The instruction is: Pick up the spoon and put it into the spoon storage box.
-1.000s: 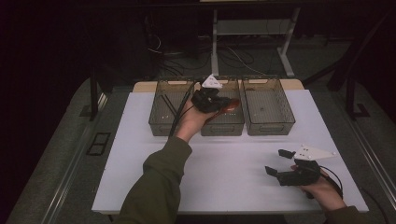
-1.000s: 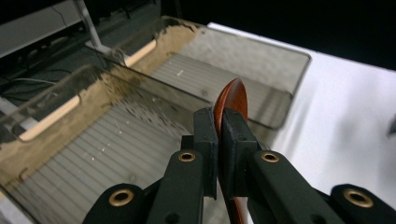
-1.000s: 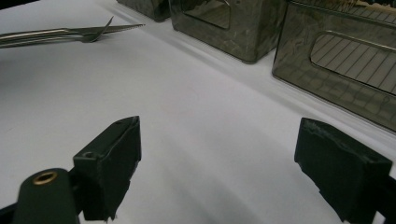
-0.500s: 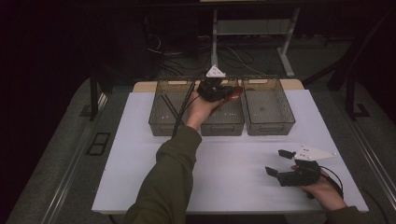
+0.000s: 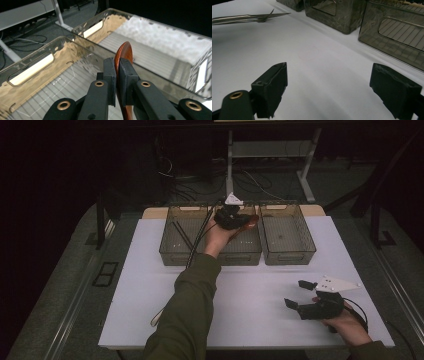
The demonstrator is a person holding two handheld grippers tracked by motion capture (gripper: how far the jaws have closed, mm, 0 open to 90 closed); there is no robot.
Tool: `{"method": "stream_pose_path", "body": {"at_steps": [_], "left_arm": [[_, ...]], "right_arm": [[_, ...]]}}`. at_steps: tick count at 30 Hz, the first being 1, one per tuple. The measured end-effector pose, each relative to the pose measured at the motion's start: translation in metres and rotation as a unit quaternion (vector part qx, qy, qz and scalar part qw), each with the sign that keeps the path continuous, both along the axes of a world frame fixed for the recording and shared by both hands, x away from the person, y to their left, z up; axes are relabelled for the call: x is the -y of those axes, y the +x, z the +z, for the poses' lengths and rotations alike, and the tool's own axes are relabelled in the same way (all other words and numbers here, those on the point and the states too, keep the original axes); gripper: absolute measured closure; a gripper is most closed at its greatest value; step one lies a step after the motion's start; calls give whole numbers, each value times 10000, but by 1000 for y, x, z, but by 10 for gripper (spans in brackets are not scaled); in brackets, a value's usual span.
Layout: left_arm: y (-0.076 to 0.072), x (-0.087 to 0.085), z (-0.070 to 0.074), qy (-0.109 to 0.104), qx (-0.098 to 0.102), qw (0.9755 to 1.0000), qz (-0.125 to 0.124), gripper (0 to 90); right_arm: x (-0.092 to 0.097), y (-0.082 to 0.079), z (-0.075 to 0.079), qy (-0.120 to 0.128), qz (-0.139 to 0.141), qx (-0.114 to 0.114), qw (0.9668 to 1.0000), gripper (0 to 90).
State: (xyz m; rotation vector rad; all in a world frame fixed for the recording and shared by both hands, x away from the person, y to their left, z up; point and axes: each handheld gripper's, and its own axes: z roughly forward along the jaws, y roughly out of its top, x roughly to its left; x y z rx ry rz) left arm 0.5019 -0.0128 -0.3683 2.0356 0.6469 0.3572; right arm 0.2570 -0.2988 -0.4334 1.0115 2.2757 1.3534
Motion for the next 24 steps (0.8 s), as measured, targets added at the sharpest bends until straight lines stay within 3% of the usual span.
{"method": "stream_pose_path", "body": {"at_steps": [5, 11, 16, 17, 19, 20, 21, 24], "left_arm": [[-1, 3, -2, 41, -18, 10000, 87, 708], [-5, 4, -1, 56, -30, 10000, -45, 611], [-16, 2, -1, -111, -130, 9998, -104, 537], [-18, 0, 0, 0, -97, 9998, -198, 527], [-23, -2, 1, 9, -105, 9996, -245, 505], [-26, -1, 1, -120, -156, 9995, -230, 495], [-28, -3, 2, -1, -147, 9994, -309, 482], [-35, -3, 4, -12, -135, 9992, -374, 443]], "right_arm": [[0, 0, 0, -1, 0, 2, 10000, 140], [-1, 0, 0, -7, 2, -3, 10000, 140], [-1, 1, -1, -29, -2, -10, 10000, 141], [-1, 1, -1, -26, 0, -3, 10000, 141], [-1, 1, -1, -36, -6, -21, 10000, 140], [-2, 2, -1, -41, 0, -14, 10000, 141], [-2, 2, -1, -40, 1, -20, 10000, 141], [-3, 2, -1, -64, 26, -2, 10000, 141]]}}
